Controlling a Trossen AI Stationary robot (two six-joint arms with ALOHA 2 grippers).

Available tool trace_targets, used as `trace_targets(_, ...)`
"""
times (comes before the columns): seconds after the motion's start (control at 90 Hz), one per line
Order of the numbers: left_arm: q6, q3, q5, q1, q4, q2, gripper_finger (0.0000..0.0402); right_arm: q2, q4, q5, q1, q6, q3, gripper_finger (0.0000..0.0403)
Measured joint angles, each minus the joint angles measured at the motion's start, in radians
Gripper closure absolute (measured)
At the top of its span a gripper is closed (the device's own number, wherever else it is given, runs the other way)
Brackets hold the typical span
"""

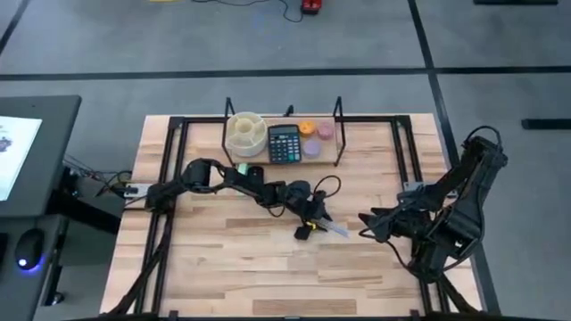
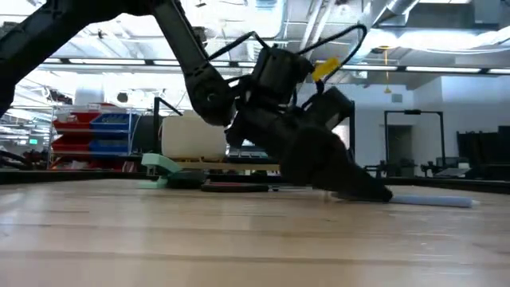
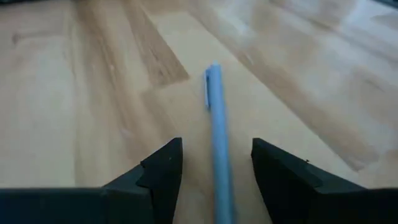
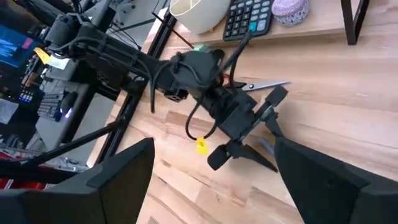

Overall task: Stock shelves
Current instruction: Put the gray pen into the white pen organizer on the shelf

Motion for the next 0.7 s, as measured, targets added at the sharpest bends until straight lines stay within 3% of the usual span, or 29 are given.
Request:
trace_targets(0.244, 0.04, -0.001, -0.104, -0.032, -0.118, 0.012, 0.0259, 0.0, 0.002, 0.001, 0.0, 0.003, 0.0, 0.0084)
trace_targets(0.511, 0.059, 0.001, -0.14, -0.062, -0.232, 0.007, 0.0384, 0.0, 0.012, 0.003, -0.001, 0.003, 0.0, 0.0084)
trace_targets(0.7, 0.019, -0.001, -0.16, -0.063, -0.229, 0.007, 0.0394, 0.0, 0.029, 0.004, -0.001, 0.003, 0.0, 0.0084)
